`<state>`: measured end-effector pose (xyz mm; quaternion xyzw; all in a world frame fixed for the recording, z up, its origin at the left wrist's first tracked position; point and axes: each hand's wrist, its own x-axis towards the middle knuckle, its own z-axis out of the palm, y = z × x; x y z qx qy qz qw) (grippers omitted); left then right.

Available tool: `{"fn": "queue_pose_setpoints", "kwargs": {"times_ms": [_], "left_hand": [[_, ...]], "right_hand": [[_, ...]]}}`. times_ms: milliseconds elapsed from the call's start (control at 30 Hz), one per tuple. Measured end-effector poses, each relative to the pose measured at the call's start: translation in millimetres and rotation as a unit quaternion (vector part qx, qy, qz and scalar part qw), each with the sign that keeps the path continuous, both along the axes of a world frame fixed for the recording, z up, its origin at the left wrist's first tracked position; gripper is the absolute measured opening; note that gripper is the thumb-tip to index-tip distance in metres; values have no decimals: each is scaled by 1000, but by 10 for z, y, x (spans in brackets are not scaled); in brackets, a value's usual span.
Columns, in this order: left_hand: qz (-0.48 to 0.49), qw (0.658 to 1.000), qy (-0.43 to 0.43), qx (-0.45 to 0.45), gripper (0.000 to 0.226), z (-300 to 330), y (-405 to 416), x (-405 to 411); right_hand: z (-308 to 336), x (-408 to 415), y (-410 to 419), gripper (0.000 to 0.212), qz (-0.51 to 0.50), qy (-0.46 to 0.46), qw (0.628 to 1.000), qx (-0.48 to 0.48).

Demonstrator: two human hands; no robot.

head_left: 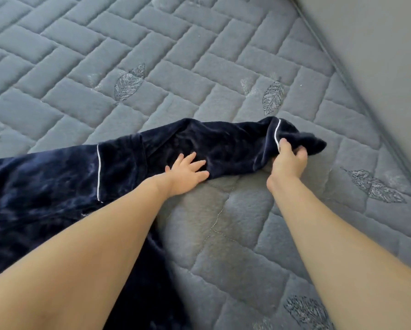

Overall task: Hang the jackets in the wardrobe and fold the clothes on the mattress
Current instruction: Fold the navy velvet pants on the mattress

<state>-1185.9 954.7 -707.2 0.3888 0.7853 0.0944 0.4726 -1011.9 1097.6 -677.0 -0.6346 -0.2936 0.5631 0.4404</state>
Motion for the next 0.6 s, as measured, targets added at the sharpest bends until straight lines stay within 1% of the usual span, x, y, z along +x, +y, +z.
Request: {"fn": "queue_pose_setpoints", "kwargs": {"times_ms": [33,67,100,167,200,300,367,400,433,467,500,533,567,600], "left_hand": [[93,992,-59,53,49,112,-60,-104],[189,971,-106,100,39,229,-157,-216],[271,944,-133,136,31,346,-285,-342],[384,897,-146,163,21,543,-627,-644],[417,884,-134,164,19,615,-831,-797],[475,862,-99,151,21,761,-1531,-1247],[512,840,-114,140,26,815,-2013,-1537],[533,823,-136,140,32,832,-2244,-1682],[553,804,-165,144,40,852,-2464,-1827],[572,782,-198,150,51,864,-2661,-1955],[586,762,-230,154,62,847,-2832,-2072],[591,749,-257,153,68,811,-2971,-2151],[589,751,-264,142,67,772,-3067,-2167],[581,764,-252,124,60,707,-3123,-2146]], "right_hand": [[111,-105,-72,18,32,-18,999,38],[201,-219,-155,17,69,-34,995,70],[266,-339,-253,19,110,-52,988,99],[363,-601,-526,27,194,-91,964,156],[395,-742,-694,27,233,-110,949,184],[451,-1220,-1305,18,317,-147,903,249],[461,-1584,-1819,12,391,-146,866,277],[438,-1769,-2100,10,446,-141,835,290],[386,-1955,-2386,10,516,-139,786,310],[310,-2126,-2670,16,594,-148,717,334],[223,-2264,-2947,24,665,-174,636,351],[129,-2354,-3192,33,716,-205,564,356],[49,-2394,-3392,39,737,-226,527,360],[-24,-2404,-3522,42,730,-240,522,370]]}}
